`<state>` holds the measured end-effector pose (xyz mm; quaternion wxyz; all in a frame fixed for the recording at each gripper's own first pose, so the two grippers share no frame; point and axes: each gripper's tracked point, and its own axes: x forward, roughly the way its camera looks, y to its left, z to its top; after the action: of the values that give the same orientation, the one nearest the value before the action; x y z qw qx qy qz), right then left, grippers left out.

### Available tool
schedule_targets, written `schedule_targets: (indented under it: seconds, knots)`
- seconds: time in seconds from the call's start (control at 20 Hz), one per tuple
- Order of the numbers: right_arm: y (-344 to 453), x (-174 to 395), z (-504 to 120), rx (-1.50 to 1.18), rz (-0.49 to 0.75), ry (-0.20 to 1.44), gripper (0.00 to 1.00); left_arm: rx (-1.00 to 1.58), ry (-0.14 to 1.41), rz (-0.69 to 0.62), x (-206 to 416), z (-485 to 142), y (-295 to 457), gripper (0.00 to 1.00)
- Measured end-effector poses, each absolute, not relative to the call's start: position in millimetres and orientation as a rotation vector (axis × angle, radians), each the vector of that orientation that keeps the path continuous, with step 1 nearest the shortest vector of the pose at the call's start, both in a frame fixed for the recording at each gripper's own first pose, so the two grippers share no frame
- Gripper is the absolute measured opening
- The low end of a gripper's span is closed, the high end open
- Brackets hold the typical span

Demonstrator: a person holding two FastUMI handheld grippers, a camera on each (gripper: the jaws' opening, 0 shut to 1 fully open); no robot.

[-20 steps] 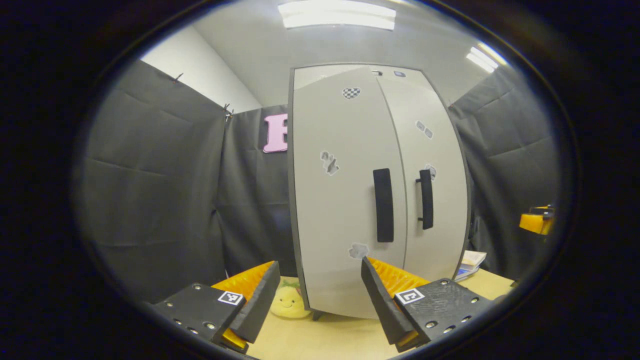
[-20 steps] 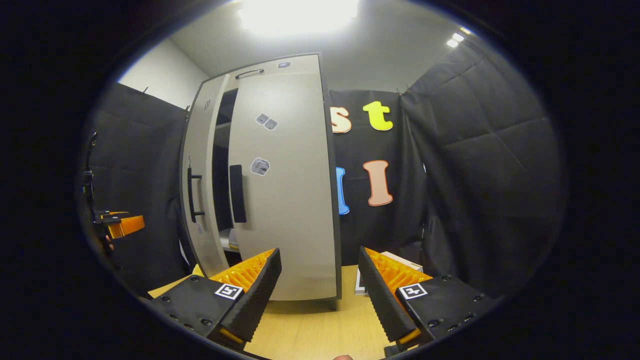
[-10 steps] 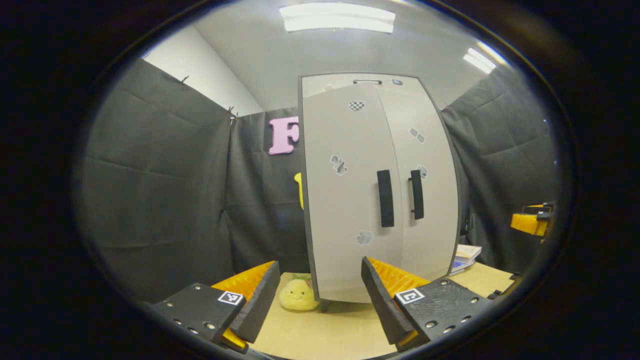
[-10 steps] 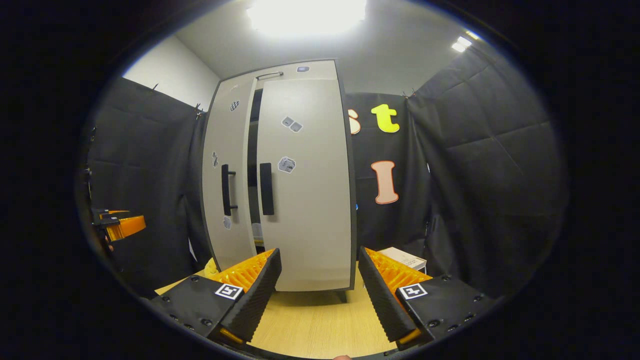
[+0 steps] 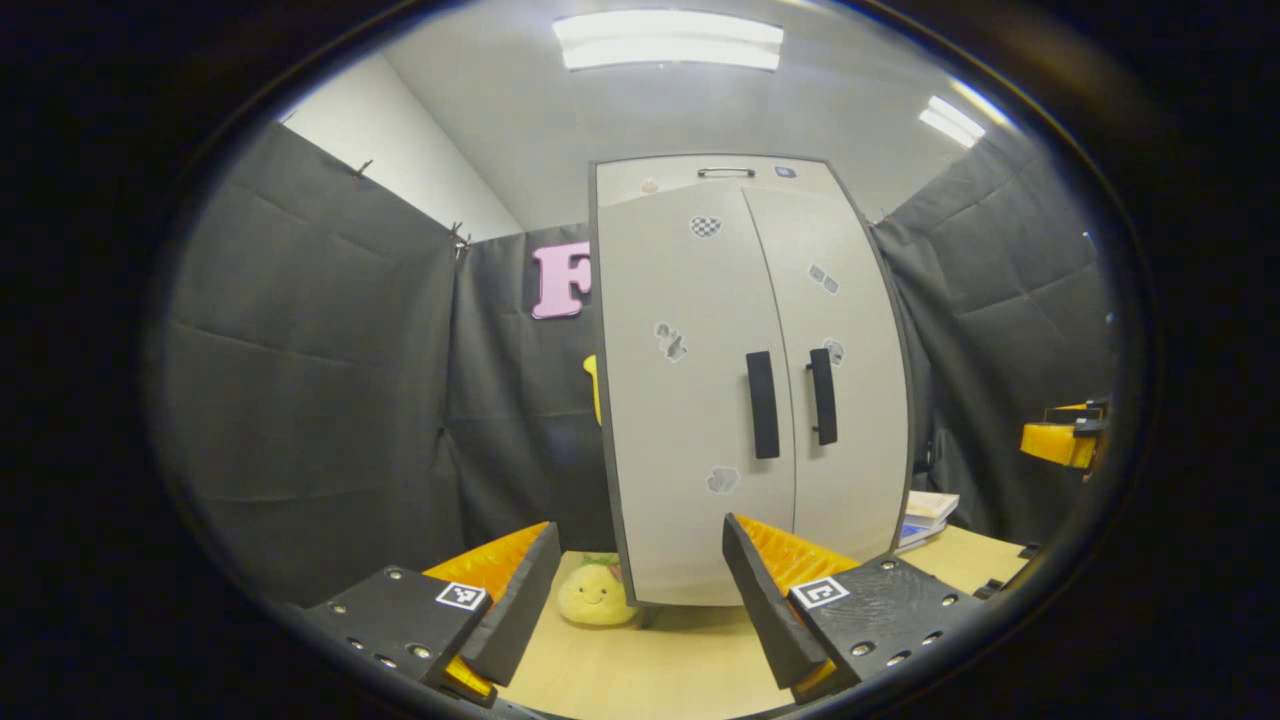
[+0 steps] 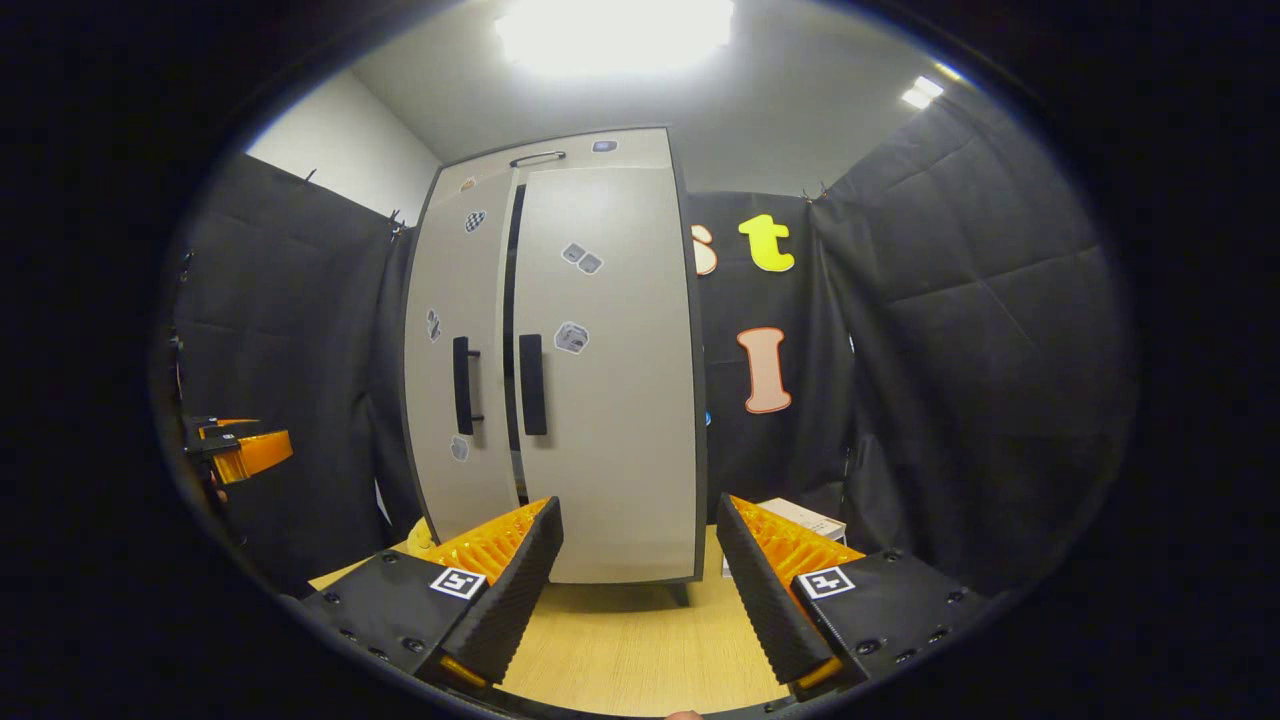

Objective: Grab one shoe with the right hand and put it into the shoe cabinet, grab the other shoe with the left hand and put it into the shoe cabinet; then close the right door with the right hand and the left door with the left hand.

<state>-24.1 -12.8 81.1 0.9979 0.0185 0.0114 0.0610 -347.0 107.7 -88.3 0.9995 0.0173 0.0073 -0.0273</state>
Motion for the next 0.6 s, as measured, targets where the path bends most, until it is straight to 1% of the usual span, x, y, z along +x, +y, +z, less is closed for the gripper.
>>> schedule_targets:
  seconds: [0.6]
  knots:
    - [-12.2, -23.1, 86.3, 0.034, 0.125, 0.014, 0.97, 0.047, 0.004, -0.050, -352.0, -83.4, 110.2, 0.94]
